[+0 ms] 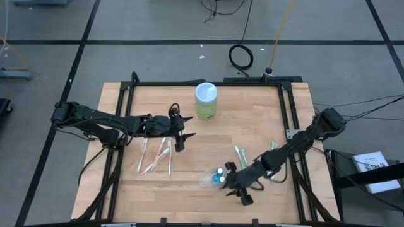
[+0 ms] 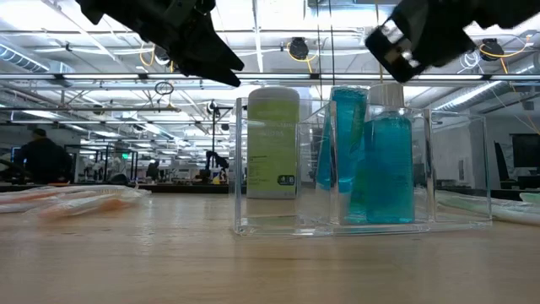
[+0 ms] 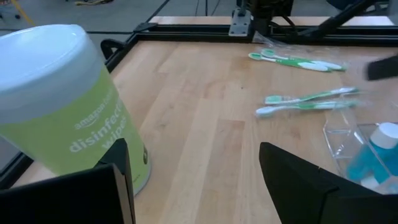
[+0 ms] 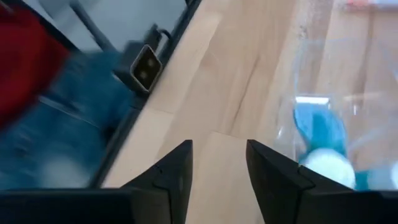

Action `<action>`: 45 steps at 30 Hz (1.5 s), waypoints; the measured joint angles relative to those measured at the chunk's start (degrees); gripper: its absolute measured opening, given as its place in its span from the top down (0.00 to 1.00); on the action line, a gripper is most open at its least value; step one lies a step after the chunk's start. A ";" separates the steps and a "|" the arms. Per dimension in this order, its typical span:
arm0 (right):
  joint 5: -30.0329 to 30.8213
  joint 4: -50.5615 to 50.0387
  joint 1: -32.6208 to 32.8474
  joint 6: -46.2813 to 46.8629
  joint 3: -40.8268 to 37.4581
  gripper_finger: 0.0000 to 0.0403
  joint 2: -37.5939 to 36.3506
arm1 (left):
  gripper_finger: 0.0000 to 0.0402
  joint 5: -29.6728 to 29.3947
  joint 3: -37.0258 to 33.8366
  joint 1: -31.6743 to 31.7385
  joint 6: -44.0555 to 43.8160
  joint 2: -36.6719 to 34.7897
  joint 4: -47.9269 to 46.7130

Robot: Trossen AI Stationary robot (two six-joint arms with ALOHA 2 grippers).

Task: Pick & Place toothbrushing station
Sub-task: Put the green toothbrush into the right section of the transparent organizer

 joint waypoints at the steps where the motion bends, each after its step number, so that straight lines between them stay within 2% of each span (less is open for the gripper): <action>1: 1.77 -2.09 0.55 -2.07 2.86 0.67 1.75 | 0.44 0.00 0.00 0.19 -0.39 0.00 0.00; 4: 7.26 -7.74 1.64 -9.07 11.37 0.71 7.09 | 0.44 -0.01 0.00 0.72 -1.28 0.00 0.26; 6: 8.71 -9.44 1.75 -13.04 16.13 0.76 10.86 | 0.44 -0.01 0.00 0.76 -1.28 0.00 0.20; 10: 8.93 -9.62 1.01 -17.83 22.23 0.88 17.03 | 0.44 -0.01 0.00 0.76 -1.47 0.00 0.17; 13: 9.05 -9.98 0.14 -19.42 23.90 0.98 20.07 | 0.44 -0.01 0.00 0.76 -1.52 0.00 0.16; 19: 12.03 -10.09 -2.42 -16.75 23.94 0.98 22.07 | 0.44 -0.01 0.00 0.73 -2.78 0.00 -0.04; 23: 15.08 -9.60 -3.04 -17.94 23.94 0.99 22.07 | 0.44 -0.01 0.00 0.65 -2.57 0.00 -0.09; 30: 16.80 -9.22 -3.90 -20.47 23.94 1.00 21.97 | 0.44 0.00 0.00 0.65 -2.65 0.00 -0.13; 34: 22.37 -12.73 -2.17 -21.02 23.83 1.00 17.90 | 0.44 0.01 0.00 0.65 -2.66 0.00 -0.86; 36: 27.49 -18.35 -0.34 -18.57 23.93 1.00 13.66 | 0.44 0.01 0.00 0.65 -2.75 0.00 -1.34; 39: 34.38 -32.72 2.25 -8.62 23.96 1.00 6.92 | 0.44 0.03 0.00 0.65 -3.72 0.00 -2.39; 42: 35.89 -45.07 3.65 6.84 23.16 0.99 0.27 | 0.44 1.68 -0.02 0.46 -3.94 0.00 -3.46; 45: 36.09 -49.39 4.69 18.62 19.31 0.96 -6.74 | 0.44 5.99 -0.04 -0.06 -0.05 -0.60 0.27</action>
